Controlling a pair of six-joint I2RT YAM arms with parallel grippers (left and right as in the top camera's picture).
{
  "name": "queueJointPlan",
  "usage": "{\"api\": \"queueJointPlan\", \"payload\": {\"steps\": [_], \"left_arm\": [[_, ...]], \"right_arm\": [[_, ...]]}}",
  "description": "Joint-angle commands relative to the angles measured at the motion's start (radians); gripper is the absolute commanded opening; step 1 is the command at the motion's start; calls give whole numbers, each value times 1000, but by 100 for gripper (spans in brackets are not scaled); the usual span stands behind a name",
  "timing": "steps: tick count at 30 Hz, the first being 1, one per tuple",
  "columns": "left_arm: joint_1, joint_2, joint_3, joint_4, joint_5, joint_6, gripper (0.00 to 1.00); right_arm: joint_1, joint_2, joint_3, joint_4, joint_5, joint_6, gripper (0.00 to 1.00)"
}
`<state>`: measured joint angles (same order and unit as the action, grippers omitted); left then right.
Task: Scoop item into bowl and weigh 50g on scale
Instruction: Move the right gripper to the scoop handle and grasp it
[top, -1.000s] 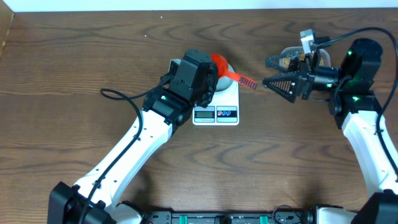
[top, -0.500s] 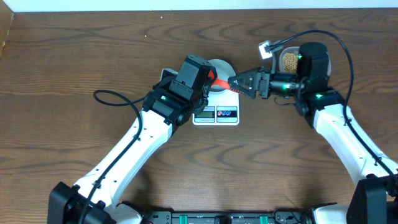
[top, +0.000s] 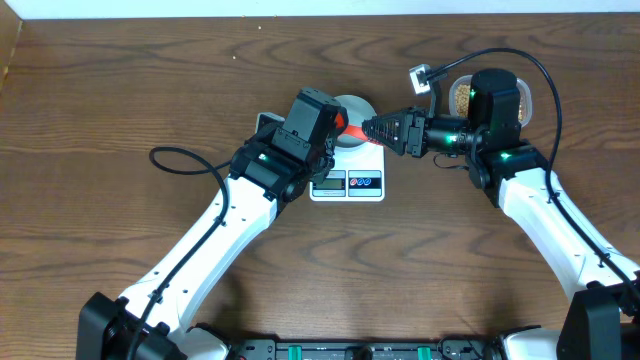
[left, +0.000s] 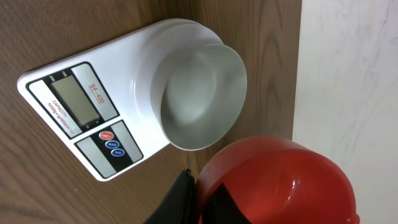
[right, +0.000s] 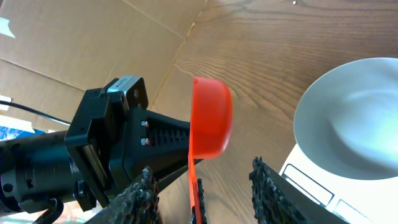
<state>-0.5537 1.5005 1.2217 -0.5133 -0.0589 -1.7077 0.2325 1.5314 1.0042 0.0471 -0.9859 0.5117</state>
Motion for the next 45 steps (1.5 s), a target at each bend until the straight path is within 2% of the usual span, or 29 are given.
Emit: {"api": "queueJointPlan", "payload": {"steps": [1,5,11,20,26,34,45], "left_arm": [[1,3,6,-2,-20,-45,7],[0,3,6,1,-20,-60,8],[0,3,6,1,-8,-60,7],[0,3,6,-29,-1,-59,7],[0,3,6,-32,14,-55,7],[0,3,6,-32,14,-56,7],[0,3,6,-32,22,-56,7]], "right_arm": [[18,-2,15,1,8,0,47],[51,-2,15,2,13,0,47],[89,-2,15,-18,91,0,37],[89,-2,15,-21,90,0,24],[89,-2,15,-21,90,0,19],[91,-2,15,-26,90,0,18],[91,-2,15,-33,90,0,2]]}}
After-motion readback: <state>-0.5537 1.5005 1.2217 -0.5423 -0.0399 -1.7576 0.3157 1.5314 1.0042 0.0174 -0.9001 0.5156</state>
